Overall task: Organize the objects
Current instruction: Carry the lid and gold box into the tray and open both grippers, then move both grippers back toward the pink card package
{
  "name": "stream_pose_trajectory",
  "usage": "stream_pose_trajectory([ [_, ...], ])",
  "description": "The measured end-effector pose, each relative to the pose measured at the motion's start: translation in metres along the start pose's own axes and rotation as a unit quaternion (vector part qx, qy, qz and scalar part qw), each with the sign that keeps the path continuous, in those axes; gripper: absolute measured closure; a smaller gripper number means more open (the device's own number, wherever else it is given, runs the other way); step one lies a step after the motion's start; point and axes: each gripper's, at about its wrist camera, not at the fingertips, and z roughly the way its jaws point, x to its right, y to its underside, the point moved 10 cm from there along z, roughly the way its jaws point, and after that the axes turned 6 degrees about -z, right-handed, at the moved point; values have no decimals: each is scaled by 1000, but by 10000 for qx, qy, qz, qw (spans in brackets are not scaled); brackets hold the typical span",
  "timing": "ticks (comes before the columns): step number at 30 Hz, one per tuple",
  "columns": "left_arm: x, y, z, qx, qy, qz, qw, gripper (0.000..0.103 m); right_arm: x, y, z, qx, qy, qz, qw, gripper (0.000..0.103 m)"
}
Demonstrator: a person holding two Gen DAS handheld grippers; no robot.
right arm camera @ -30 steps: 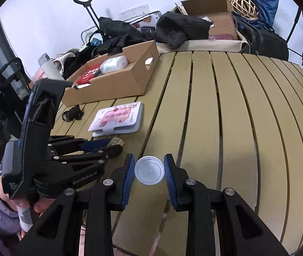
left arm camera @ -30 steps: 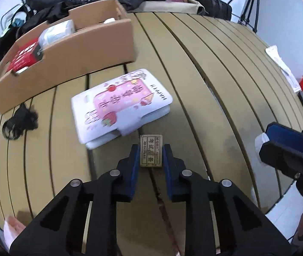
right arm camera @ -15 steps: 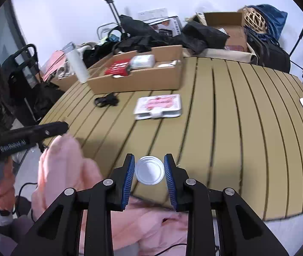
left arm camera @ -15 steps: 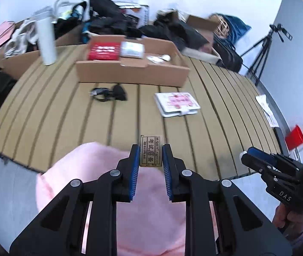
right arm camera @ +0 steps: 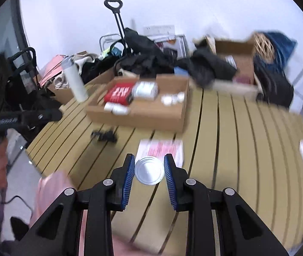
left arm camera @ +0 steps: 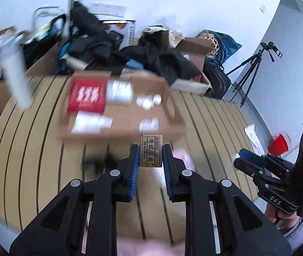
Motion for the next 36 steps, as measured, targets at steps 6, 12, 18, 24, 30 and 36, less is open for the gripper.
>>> stream_pose_trajectory([
  [6,-3,-90,135,-593,-413,74,9974,85,41,-116,117,-324,-980,804,9914,72],
  [12,-15,-93,240,-1229,-391,172,9915,85,82,-134,253,-1256,-135,895,9879,72],
  [18,-27,-97,259,-1106,-346,202,9931,54,98,-118,308,-1707,184,777,9821,70],
  [24,-44,-109,213,-933,-517,376,9936,27,102,-129,289,-1458,195,927,9848,40],
  [30,-75,-112,140,-998,-1261,427,9861,9,106,-150,217,-1296,251,889,9873,40],
  [36,-78,-107,40,-835,-1482,55,9854,5,96,-160,114,-1176,516,701,9892,35],
])
